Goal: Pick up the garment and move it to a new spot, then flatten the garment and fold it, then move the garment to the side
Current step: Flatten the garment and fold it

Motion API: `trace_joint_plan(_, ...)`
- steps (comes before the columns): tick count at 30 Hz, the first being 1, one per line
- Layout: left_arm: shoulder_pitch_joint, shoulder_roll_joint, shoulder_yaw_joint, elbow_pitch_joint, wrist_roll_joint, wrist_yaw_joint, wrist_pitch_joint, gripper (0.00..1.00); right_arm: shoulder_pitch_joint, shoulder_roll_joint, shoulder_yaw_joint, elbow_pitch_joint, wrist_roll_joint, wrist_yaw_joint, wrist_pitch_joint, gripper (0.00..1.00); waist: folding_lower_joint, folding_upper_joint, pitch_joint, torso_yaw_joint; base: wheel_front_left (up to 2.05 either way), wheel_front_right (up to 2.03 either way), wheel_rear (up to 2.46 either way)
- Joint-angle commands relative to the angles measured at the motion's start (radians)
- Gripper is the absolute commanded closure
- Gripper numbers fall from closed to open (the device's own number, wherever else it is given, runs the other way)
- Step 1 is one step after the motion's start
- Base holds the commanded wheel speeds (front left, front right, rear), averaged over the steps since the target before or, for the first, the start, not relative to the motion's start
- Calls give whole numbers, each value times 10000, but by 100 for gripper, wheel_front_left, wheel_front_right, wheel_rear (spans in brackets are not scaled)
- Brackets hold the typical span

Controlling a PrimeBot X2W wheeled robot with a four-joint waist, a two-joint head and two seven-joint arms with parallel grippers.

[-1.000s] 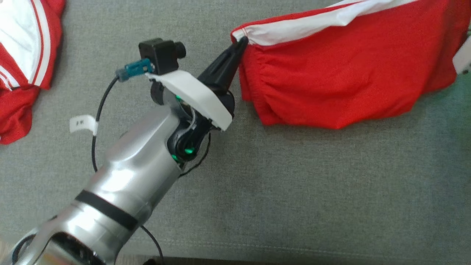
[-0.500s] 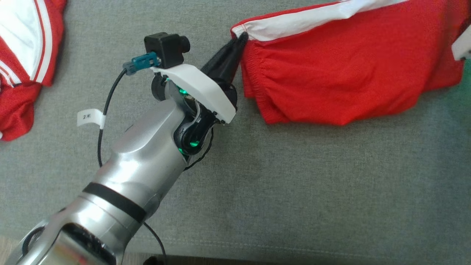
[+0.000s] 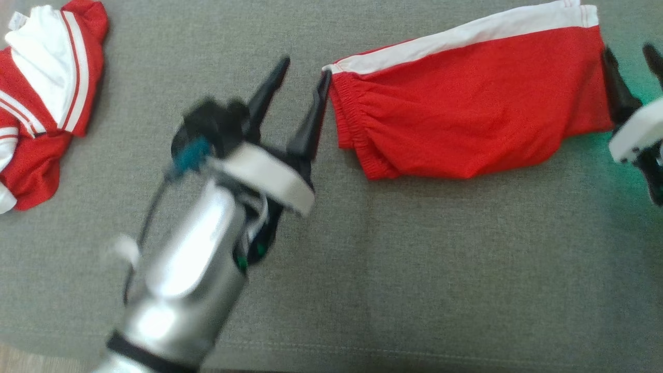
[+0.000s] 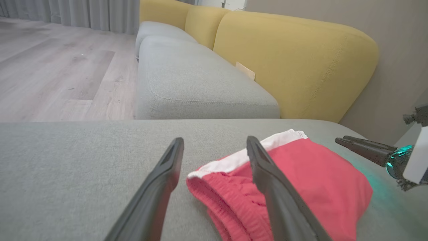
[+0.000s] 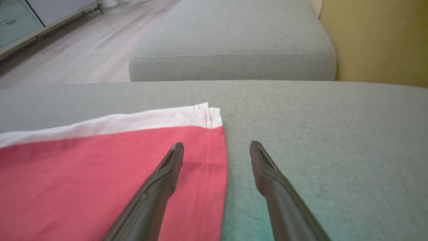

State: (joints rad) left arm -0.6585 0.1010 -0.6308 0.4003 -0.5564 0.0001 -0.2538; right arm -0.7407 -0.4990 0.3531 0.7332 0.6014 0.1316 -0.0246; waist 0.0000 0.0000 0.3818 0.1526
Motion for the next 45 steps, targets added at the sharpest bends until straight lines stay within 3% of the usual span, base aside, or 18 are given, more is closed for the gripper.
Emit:
trace_joint_plan(1,759,119,655,-1123,861,210,-79,0,159,-387,-29,-313,110,-9,104,0,0,0,-68,32,0,0,0)
trace_joint_plan(9,2999,-294,1299,-3260,2404,245,-79,0,214,-550,-329,284,244,-9,681,0,0,0,120,639,0,0,0)
trace_joint_plan(19,4004,-499,1333,-3954,2878,22,-79,0,262,-142,140,1264,513,-9,1763,2,0,0,-61,1278,0,0,0)
trace_joint_plan(22,4107,-503,1389,-3947,3084,165,-79,0,347,-182,491,1191,579,-9,1848,89,0,0,-161,1255,0,0,0)
trace_joint_plan(23,4128,-503,1418,-3936,3211,220,-79,0,353,-219,553,1205,564,-9,1790,100,0,0,-198,1240,0,0,0)
trace_joint_plan(28,4418,-505,1711,-3871,3502,482,-80,0,328,-394,661,1470,493,-9,1341,100,0,0,-480,1059,0,0,0)
trace_joint_plan(39,5371,-506,2515,-3856,3711,694,-80,0,-99,-1309,373,2726,-1056,-9,407,100,0,0,-1364,411,0,0,0)
trace_joint_plan(45,5526,-507,2469,-3660,3784,644,-80,0,-482,-1011,54,2835,-2019,-9,309,100,0,0,-1693,427,0,0,0)
